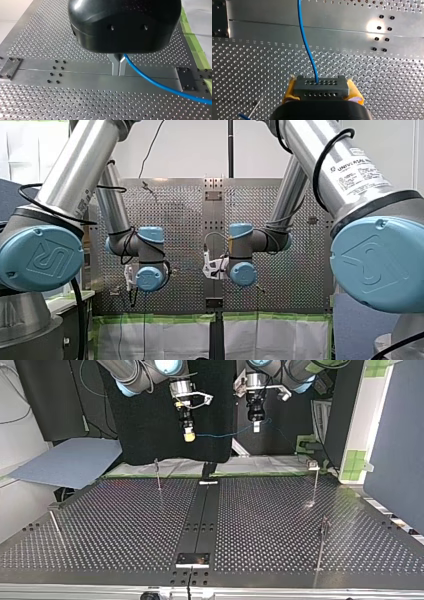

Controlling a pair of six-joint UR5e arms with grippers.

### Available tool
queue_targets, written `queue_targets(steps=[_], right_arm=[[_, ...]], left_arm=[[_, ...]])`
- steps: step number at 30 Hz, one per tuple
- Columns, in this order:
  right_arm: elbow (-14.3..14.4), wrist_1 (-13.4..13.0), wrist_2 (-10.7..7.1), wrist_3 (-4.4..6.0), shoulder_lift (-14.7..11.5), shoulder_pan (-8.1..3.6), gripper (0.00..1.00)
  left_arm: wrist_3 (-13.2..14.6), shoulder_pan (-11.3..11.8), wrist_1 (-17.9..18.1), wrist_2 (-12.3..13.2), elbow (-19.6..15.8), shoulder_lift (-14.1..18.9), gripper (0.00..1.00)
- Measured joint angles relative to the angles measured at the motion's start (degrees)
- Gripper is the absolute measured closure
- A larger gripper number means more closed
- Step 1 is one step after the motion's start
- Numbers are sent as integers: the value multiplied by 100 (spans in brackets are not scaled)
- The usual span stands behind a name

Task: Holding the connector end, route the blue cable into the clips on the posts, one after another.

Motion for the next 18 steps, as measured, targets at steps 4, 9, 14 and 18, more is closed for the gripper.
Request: queue_targets(steps=[4,9,14,18], right_arm=[[-23,21,24,-23,22,23,100],[-218,218,220,-86,219,219,100],[-468,512,511,-95,389,454,100],[-533,765,667,-96,417,508,100]], left_arm=[[-4,48,-25,-47,-5,-47,100],[-8,271,-49,-266,-7,-270,100],[-9,500,-52,-387,-9,-585,100],[-9,538,-53,-401,-9,-834,100]])
